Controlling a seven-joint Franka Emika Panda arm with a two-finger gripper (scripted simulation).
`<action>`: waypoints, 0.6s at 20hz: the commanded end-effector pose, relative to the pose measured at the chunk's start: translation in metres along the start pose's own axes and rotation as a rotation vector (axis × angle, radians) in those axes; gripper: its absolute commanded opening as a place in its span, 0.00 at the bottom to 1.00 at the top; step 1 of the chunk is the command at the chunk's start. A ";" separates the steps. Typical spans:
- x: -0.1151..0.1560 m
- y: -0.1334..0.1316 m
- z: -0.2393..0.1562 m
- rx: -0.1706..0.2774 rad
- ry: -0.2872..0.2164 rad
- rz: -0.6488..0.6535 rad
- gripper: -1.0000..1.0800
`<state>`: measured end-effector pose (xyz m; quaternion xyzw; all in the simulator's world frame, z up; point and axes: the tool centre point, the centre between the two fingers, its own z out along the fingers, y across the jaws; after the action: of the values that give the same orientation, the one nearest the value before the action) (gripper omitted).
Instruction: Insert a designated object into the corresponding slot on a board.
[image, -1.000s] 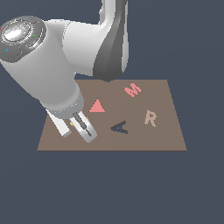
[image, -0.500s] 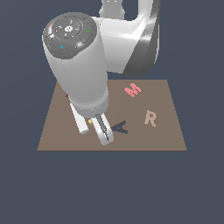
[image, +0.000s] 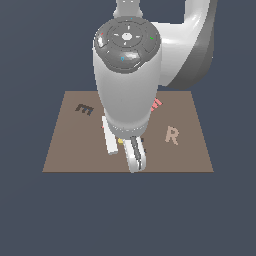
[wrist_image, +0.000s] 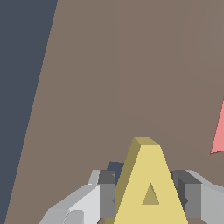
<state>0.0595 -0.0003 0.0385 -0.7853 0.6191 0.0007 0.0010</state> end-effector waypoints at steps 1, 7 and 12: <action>-0.007 -0.005 -0.001 0.000 0.000 0.038 0.00; -0.019 -0.015 -0.001 0.000 0.000 0.095 0.00; -0.022 -0.019 -0.001 0.000 0.000 0.115 0.00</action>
<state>0.0716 0.0253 0.0398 -0.7507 0.6607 0.0009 0.0010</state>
